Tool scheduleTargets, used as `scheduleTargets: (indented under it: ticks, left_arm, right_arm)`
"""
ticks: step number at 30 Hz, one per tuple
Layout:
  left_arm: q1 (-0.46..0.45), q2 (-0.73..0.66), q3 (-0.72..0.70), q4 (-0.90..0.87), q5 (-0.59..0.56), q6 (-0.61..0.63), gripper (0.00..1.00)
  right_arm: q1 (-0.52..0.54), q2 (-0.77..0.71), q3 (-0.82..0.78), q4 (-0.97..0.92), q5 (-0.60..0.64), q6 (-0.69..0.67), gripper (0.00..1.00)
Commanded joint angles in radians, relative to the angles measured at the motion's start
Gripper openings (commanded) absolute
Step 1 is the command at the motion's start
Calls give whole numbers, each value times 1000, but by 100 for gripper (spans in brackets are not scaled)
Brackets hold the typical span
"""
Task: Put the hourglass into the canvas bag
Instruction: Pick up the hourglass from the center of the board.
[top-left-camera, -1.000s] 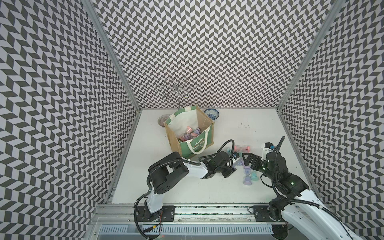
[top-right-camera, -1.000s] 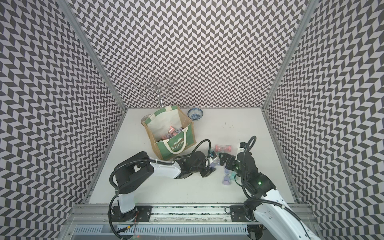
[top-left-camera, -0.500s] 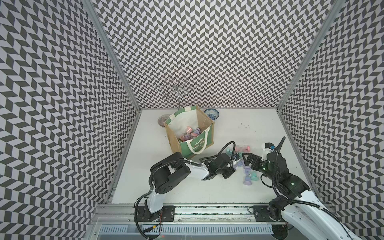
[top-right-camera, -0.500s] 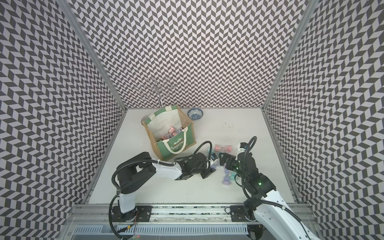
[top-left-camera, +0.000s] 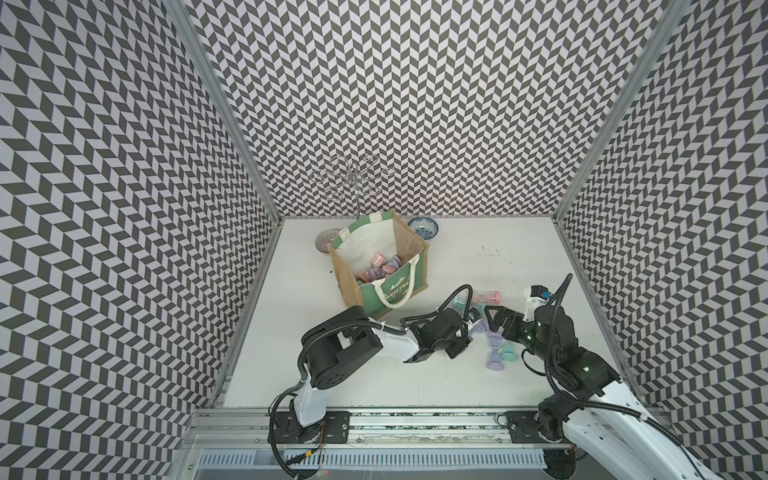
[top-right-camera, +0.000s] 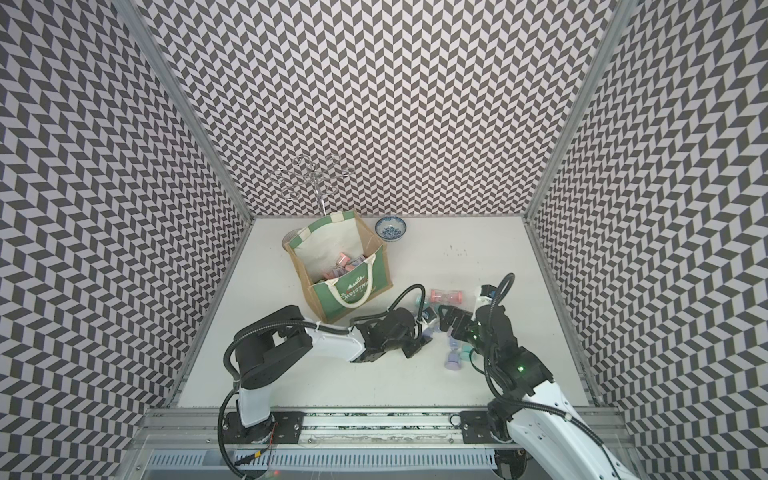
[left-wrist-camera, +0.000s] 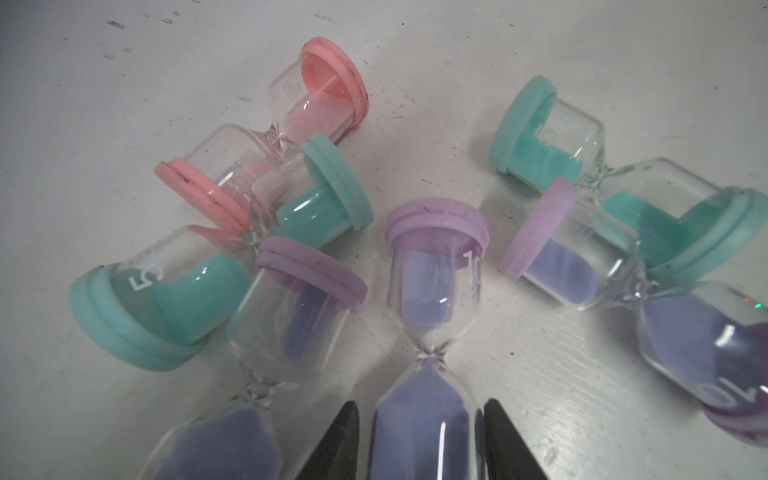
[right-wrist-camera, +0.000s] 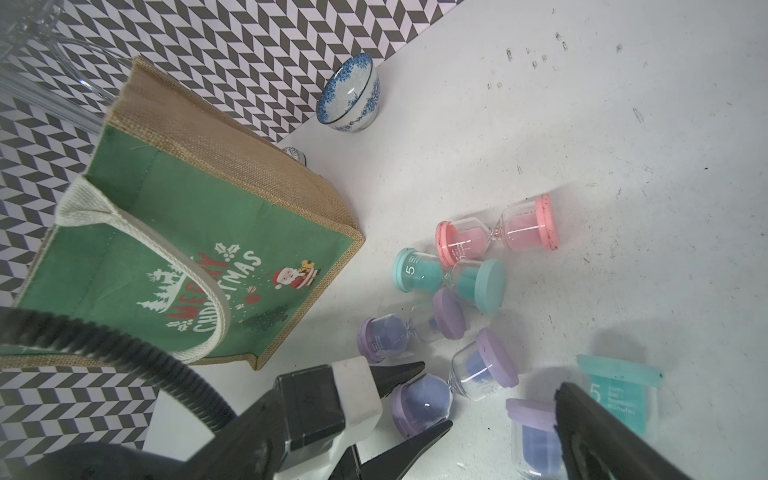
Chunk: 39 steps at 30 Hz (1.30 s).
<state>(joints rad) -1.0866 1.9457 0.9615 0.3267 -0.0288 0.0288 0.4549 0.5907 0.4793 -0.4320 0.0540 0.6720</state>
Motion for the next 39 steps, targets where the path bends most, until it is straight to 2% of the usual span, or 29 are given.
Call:
scheduleTargets:
  ticks: [1, 3, 14, 22, 31, 39]
  left_arm:
    - [-9, -47, -19, 27, -29, -12, 33]
    - [-10, -66, -28, 36, -29, -20, 29]
    - [-10, -228, -67, -7, -69, -51, 28]
    - [-8, -375, -103, -89, -151, -111, 26]
    - [-3, -560, -123, -185, -212, -182, 25]
    - [10, -710, -63, -312, -269, -217, 26]
  right_arm:
    - [-5, -15, -3, 53, 12, 8, 99]
    - [-5, -14, 3, 53, 12, 2, 99]
    - [-4, -36, 54, 40, 14, -14, 99]
    - [-4, -51, 110, 56, -26, -55, 99]
    - [-4, -57, 142, 176, -177, -134, 99]
    - [-3, -29, 112, 362, -348, -148, 99]
